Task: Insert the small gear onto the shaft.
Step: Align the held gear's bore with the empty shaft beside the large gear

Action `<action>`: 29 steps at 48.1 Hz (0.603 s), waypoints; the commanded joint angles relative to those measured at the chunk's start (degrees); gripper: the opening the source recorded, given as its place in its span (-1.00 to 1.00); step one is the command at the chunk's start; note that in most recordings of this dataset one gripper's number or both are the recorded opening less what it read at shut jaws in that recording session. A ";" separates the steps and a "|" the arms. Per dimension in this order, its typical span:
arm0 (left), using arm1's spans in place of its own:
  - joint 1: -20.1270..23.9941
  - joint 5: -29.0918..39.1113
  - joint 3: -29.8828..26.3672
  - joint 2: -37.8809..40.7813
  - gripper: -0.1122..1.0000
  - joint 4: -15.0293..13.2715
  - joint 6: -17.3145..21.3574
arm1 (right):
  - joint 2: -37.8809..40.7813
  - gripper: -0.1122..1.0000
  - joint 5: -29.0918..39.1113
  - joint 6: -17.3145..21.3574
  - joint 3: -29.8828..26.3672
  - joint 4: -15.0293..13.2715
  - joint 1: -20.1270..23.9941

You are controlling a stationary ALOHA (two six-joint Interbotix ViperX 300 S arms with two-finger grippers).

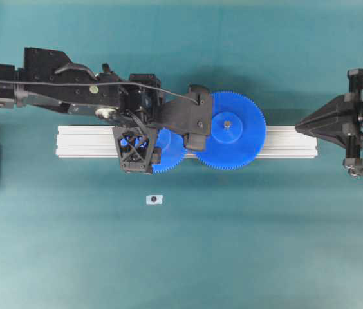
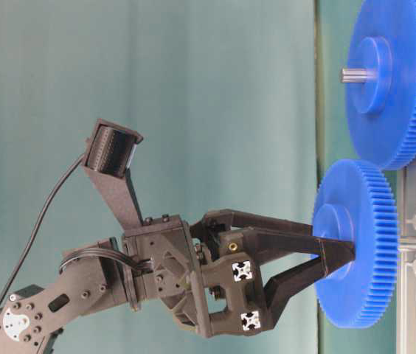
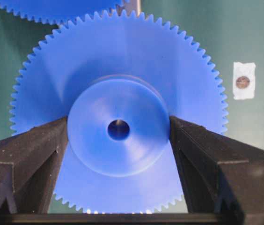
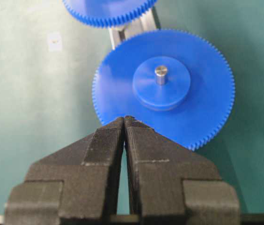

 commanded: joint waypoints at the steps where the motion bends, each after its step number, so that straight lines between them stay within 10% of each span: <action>1: 0.18 0.00 0.09 0.26 0.63 0.09 -0.09 | 0.18 -0.60 -0.53 0.97 -0.53 0.18 0.00; 29: 0.00 -0.35 -2.64 -0.18 0.63 0.09 0.53 | 0.09 -0.60 -1.49 1.58 -0.18 0.00 0.00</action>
